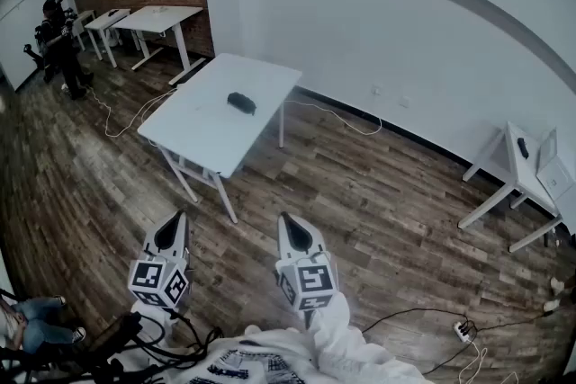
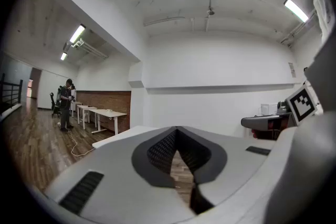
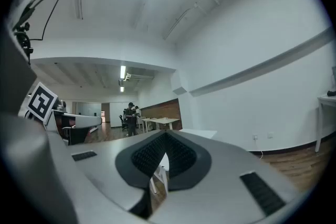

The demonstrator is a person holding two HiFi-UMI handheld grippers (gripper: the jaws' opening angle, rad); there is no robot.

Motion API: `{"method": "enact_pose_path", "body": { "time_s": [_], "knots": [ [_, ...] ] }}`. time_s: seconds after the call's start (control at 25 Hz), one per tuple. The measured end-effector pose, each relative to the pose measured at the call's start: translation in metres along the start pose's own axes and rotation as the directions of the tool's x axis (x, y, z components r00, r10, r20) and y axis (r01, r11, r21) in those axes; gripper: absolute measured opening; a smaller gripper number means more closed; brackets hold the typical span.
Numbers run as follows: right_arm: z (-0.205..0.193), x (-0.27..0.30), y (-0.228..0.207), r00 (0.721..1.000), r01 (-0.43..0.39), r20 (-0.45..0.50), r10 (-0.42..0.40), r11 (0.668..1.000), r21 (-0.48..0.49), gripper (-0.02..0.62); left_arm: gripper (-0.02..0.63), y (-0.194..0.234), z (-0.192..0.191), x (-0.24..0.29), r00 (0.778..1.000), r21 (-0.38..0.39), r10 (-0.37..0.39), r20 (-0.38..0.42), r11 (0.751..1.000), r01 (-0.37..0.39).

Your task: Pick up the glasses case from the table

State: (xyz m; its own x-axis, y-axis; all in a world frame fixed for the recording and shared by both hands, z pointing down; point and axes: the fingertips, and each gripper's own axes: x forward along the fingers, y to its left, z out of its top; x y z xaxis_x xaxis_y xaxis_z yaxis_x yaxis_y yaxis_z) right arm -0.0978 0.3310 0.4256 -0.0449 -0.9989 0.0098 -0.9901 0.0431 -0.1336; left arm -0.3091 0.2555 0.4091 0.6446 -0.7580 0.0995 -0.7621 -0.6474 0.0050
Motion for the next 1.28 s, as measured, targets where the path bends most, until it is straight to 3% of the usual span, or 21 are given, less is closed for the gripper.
{"method": "enact_pose_path", "body": {
  "time_s": [0.96,1.28],
  "knots": [
    [-0.009,-0.033,-0.090,1.000,-0.025,-0.010,0.025,1.000,0.013,0.006,0.025,-0.076,-0.014,0.024,0.997,0.011,0.070,-0.016,0.997,-0.070],
    [-0.009,0.007,-0.118,1.000,-0.009,-0.028,0.009,1.000,0.010,0.006,0.025,-0.063,-0.011,0.078,0.998,0.016,0.062,-0.020,0.998,-0.061]
  ]
}}
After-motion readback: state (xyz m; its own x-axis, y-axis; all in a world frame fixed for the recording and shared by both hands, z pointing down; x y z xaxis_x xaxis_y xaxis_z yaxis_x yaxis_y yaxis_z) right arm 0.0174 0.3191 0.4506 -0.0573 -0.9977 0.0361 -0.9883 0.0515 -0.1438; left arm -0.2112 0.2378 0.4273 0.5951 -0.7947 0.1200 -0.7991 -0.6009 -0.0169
